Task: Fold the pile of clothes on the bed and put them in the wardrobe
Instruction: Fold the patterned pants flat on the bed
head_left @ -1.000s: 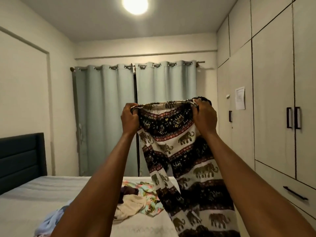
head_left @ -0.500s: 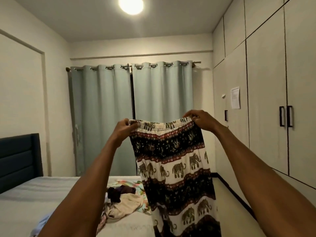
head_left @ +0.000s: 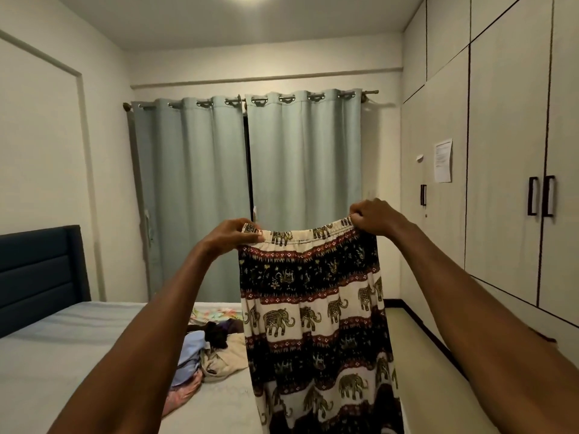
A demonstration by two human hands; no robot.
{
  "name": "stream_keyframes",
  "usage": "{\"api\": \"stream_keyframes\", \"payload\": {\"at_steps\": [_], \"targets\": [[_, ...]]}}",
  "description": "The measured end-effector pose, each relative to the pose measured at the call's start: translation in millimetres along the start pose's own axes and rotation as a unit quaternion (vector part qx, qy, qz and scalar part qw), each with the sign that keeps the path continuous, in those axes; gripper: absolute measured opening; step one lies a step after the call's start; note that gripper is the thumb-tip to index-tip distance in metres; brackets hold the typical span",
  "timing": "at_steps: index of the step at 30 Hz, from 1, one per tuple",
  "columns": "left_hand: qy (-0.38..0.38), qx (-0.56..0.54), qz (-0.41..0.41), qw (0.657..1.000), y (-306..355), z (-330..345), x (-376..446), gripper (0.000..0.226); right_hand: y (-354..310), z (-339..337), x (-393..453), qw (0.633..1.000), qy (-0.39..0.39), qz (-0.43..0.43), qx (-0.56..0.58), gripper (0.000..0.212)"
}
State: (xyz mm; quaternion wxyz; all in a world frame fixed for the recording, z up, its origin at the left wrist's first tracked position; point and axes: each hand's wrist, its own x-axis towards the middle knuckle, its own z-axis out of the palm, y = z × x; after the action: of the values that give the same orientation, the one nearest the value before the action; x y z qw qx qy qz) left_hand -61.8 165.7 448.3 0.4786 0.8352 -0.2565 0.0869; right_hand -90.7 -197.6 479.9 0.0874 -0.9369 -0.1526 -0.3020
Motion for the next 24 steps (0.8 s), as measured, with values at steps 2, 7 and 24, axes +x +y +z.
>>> {"api": "stream_keyframes", "payload": {"at_steps": [2, 7, 24], "targets": [[0.019, 0.002, 0.016, 1.000, 0.9, 1.5, -1.7, 0.028, -0.5, 4.5, -2.3, 0.999, 0.017, 0.009, -0.039, 0.020], [0.021, 0.102, 0.013, 0.995, 0.6, -6.2, -1.3, 0.030, 13.7, 10.5, -13.3, 0.996, 0.046, 0.040, -0.071, 0.030], [0.106, -0.113, -0.086, 0.984, 14.8, -14.1, -0.2, 0.033, -6.8, 8.9, 6.1, 0.853, 0.098, 0.165, 0.485, 0.036]]}}
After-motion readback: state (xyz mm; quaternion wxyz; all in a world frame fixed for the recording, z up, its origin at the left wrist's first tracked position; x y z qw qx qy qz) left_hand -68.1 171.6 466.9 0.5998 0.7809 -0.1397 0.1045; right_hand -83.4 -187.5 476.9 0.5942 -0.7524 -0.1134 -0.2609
